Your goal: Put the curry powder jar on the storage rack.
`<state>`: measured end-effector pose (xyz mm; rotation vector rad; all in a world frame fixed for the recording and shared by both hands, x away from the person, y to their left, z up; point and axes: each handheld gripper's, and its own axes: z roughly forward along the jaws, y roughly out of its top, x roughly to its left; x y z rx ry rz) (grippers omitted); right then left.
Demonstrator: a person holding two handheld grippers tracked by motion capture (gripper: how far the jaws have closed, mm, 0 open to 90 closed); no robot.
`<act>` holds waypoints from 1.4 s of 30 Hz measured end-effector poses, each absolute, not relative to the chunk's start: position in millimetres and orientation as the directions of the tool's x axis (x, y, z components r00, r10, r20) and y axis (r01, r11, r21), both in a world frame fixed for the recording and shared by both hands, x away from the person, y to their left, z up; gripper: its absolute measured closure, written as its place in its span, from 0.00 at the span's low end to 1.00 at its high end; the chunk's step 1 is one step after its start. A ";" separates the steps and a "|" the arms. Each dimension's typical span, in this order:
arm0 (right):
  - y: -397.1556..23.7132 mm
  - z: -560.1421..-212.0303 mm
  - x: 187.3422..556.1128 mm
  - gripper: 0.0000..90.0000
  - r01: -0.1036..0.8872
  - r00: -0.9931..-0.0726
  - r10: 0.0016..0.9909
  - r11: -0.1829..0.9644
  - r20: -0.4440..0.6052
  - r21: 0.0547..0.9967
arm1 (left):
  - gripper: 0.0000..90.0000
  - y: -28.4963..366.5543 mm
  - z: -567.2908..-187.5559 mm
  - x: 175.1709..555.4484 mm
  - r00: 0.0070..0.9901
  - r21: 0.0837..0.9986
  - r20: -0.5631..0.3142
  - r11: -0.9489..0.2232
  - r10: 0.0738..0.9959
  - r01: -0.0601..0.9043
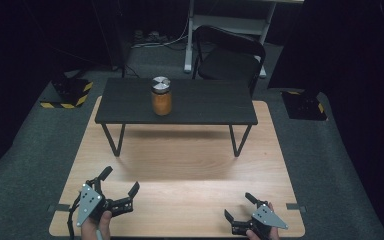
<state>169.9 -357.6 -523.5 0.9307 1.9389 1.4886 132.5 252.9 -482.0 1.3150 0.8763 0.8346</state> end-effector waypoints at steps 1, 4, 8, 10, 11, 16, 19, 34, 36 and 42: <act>-357.7 -523.5 169.9 0.00 0.206 -0.629 0.777 0.160 0.005 0.965 | 0.01 253.7 -485.6 129.8 0.443 0.997 -0.062 0.074 0.895 -0.010; -358.1 -523.5 170.3 0.00 0.206 -0.631 0.776 0.160 0.006 0.965 | 0.01 257.4 -494.9 125.5 0.456 0.998 -0.057 0.064 0.888 -0.001; -358.1 -523.5 170.4 0.00 0.203 -0.633 0.774 0.163 0.003 0.965 | 0.01 260.8 -507.6 120.8 0.464 0.998 -0.062 0.058 0.884 0.022; -358.5 -523.8 170.4 0.00 0.202 -0.634 0.773 0.161 0.004 0.966 | 0.01 262.2 -513.5 119.2 0.466 0.998 -0.063 0.052 0.883 0.038; -358.6 -523.9 170.3 0.00 0.201 -0.635 0.773 0.161 0.003 0.966 | 0.01 263.5 -517.3 118.2 0.467 0.998 -0.067 0.050 0.882 0.049; -358.5 -524.1 170.2 0.00 0.200 -0.635 0.773 0.162 0.002 0.966 | 0.01 268.1 -528.3 117.7 0.470 0.996 -0.075 0.039 0.880 0.086; -358.4 -524.4 169.8 0.00 0.199 -0.634 0.774 0.160 0.003 0.967 | 0.01 270.5 -534.1 117.7 0.470 0.994 -0.077 0.032 0.879 0.104; -359.0 -524.8 170.7 0.00 0.198 -0.637 0.771 0.156 0.006 0.968 | 0.01 272.3 -542.1 121.0 0.487 0.983 -0.062 -0.032 0.871 0.183; -359.0 -524.7 171.0 0.00 0.198 -0.639 0.770 0.158 0.005 0.967 | 0.01 271.3 -539.9 123.1 0.502 0.980 -0.049 -0.056 0.864 0.192; -358.6 -524.3 171.1 0.00 0.196 -0.640 0.769 0.164 -0.001 0.967 | 0.01 271.9 -540.6 124.0 0.507 0.980 -0.055 -0.050 0.860 0.191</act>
